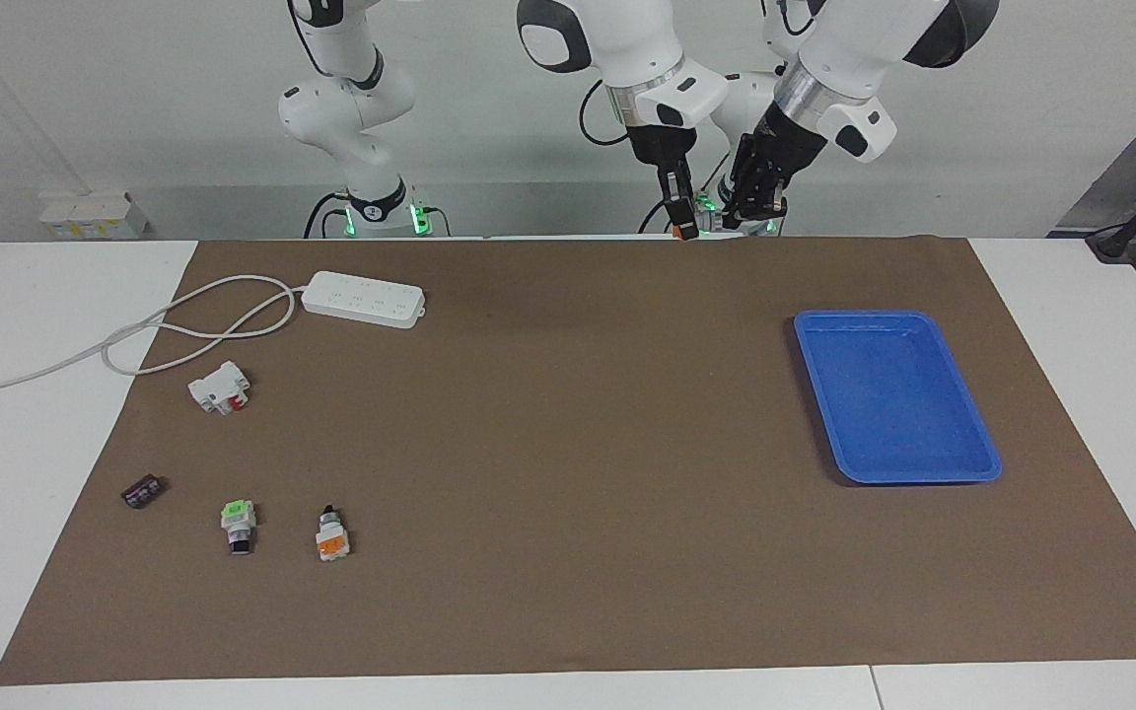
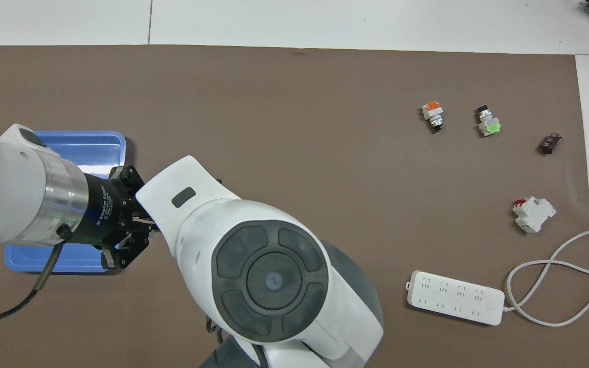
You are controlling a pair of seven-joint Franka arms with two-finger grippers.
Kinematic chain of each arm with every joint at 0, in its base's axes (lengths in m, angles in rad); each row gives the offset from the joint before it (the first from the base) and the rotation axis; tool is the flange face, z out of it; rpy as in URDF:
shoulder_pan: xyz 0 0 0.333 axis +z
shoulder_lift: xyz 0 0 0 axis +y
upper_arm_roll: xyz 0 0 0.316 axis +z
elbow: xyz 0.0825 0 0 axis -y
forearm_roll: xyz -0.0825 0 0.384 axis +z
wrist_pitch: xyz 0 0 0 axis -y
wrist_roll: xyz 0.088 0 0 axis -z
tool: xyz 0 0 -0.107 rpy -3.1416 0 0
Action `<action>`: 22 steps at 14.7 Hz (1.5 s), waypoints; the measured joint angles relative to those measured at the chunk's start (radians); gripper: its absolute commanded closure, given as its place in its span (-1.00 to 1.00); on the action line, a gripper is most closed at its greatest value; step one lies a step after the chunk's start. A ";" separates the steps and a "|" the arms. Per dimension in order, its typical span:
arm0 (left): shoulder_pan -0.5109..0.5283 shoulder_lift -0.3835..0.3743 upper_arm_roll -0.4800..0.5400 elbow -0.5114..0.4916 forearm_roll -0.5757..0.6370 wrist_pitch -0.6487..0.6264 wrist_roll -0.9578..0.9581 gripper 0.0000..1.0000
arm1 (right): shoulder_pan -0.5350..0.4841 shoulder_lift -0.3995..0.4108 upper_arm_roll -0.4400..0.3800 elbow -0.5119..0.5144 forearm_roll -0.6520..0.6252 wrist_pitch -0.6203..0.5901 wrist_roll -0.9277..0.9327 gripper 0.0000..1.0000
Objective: Turn and place switch with both arms
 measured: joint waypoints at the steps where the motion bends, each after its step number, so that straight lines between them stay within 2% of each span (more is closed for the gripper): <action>1: 0.000 0.018 0.000 0.022 0.000 -0.023 -0.005 1.00 | 0.000 0.000 0.000 -0.001 0.000 0.000 0.000 1.00; 9: 0.000 0.087 -0.003 0.093 0.000 -0.122 -0.044 1.00 | 0.002 0.000 0.002 -0.009 0.001 -0.012 0.000 1.00; 14: 0.000 0.163 -0.005 0.175 0.000 -0.223 -0.049 1.00 | 0.005 -0.002 0.003 -0.016 0.001 -0.018 0.000 1.00; 22: -0.007 0.202 -0.008 0.206 0.007 -0.306 -0.050 1.00 | 0.011 -0.005 0.010 -0.025 0.005 -0.041 0.000 1.00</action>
